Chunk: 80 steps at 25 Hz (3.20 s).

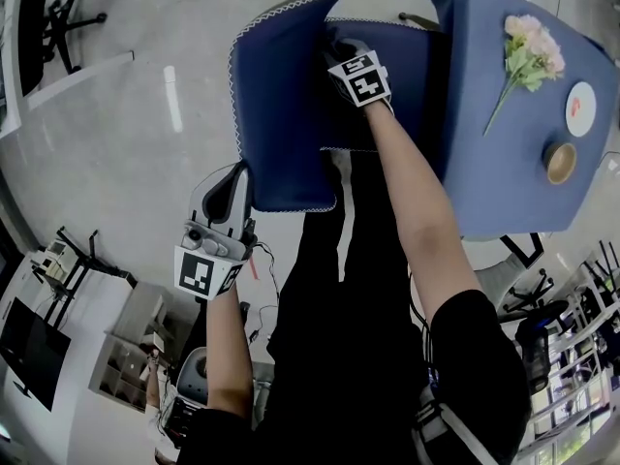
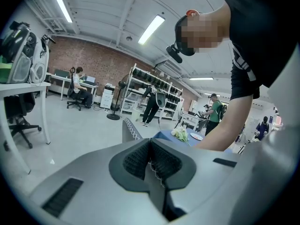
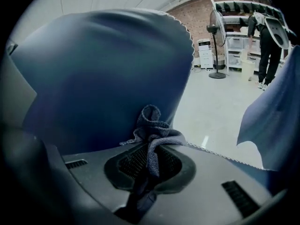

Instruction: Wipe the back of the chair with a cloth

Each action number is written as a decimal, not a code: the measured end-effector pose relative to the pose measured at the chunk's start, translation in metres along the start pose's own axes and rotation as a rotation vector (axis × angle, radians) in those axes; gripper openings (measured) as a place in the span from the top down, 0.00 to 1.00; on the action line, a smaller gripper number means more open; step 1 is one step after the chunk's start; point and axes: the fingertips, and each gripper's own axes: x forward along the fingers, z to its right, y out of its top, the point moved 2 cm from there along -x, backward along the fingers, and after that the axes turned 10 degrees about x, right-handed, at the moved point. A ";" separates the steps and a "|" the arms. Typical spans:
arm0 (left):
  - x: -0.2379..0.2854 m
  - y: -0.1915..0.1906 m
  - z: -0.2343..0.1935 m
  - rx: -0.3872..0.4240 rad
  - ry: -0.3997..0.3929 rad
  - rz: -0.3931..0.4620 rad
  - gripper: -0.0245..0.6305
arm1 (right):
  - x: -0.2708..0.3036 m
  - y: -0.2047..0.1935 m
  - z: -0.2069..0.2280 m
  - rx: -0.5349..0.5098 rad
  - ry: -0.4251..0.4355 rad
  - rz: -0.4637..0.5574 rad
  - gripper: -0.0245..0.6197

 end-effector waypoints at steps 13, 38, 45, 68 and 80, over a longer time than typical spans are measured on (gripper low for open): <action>-0.001 -0.001 -0.001 0.007 -0.014 0.017 0.93 | 0.006 -0.069 -0.023 0.044 0.081 -0.091 0.87; -0.003 -0.002 0.000 0.017 -0.002 0.019 0.93 | -0.027 -0.211 -0.087 0.168 0.241 -0.289 0.87; -0.004 -0.002 0.001 0.014 0.001 0.023 0.93 | -0.041 -0.246 -0.106 0.169 0.301 -0.373 0.87; -0.006 0.003 0.006 -0.011 0.015 -0.047 0.93 | -0.119 -0.275 -0.154 0.154 0.363 -0.508 0.87; -0.014 0.054 0.023 -0.006 -0.033 -0.060 0.93 | -0.202 -0.199 -0.144 0.142 0.270 -0.382 0.87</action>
